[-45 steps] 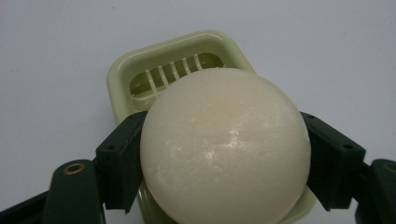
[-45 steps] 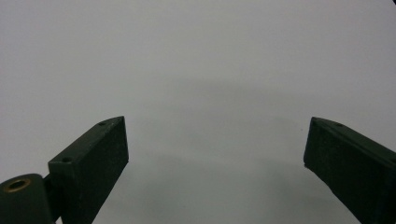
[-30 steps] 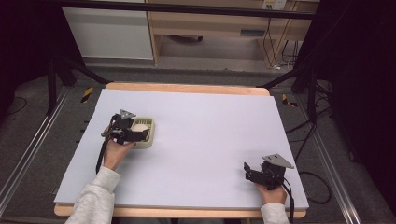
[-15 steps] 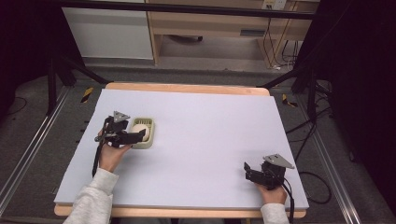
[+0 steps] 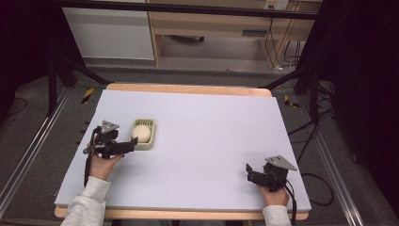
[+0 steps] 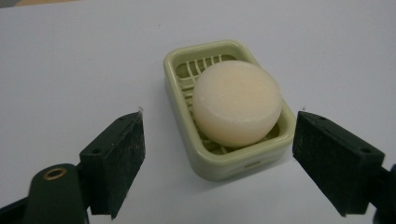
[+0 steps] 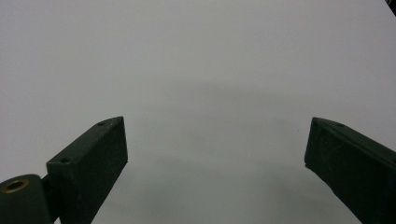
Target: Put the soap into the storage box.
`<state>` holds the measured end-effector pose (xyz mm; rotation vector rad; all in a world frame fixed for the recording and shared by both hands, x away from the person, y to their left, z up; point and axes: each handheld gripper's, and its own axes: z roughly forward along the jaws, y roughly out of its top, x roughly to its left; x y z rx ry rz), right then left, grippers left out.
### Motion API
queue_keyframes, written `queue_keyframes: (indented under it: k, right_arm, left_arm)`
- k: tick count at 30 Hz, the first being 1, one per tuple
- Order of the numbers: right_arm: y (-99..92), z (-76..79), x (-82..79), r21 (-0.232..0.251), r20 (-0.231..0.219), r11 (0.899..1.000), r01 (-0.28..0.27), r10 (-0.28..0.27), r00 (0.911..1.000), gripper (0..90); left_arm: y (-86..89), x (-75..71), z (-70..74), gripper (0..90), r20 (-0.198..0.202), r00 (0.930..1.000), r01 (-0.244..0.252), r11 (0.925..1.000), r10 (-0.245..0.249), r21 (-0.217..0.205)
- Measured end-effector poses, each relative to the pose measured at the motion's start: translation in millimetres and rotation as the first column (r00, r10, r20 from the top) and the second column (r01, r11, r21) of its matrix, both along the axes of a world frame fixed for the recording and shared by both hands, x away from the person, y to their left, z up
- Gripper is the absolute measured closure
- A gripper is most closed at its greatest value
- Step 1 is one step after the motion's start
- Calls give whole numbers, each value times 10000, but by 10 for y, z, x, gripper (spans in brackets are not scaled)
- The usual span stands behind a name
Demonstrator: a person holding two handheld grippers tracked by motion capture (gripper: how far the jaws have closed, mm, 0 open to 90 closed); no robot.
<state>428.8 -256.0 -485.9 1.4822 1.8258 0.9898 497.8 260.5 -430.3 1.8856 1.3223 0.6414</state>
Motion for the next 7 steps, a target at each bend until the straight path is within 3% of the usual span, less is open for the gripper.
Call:
queue_keyframes:
  k: [7]
  right_arm:
    - [-6,1,2,35,-11,10000,16,-16,10000,62]
  left_arm:
    - [80,-202,-91,166,410,9988,-290,9994,282,175]
